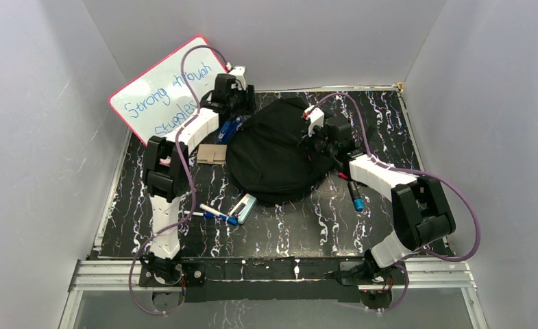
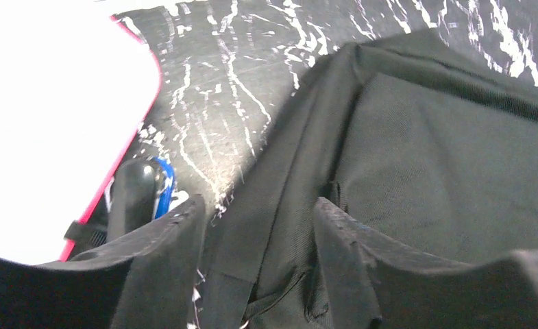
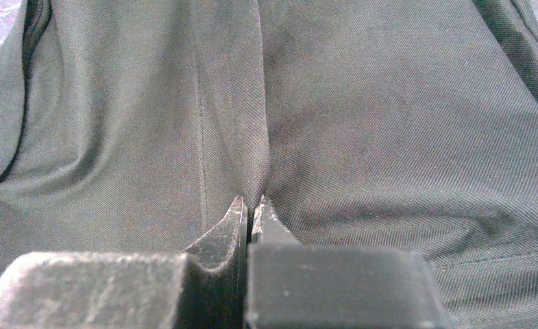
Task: Pack the student bag
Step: Unzip the student bag at the center of the board.
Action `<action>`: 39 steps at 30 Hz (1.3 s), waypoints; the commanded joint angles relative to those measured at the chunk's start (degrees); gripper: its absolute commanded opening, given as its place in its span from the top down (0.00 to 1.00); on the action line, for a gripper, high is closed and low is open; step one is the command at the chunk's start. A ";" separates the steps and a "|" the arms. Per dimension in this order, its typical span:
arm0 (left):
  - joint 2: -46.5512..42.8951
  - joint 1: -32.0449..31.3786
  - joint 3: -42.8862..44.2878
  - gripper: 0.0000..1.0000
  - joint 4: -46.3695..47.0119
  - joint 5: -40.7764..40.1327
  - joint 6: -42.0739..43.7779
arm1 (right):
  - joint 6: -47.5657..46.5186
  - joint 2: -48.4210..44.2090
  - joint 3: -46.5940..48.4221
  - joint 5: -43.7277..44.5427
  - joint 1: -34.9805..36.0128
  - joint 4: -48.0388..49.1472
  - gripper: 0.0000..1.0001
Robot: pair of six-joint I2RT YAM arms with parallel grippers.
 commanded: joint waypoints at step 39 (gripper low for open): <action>-26.60 0.84 -46.12 0.82 13.13 9.99 -29.53 | 10.02 -0.10 5.69 -3.87 0.03 -1.85 0.94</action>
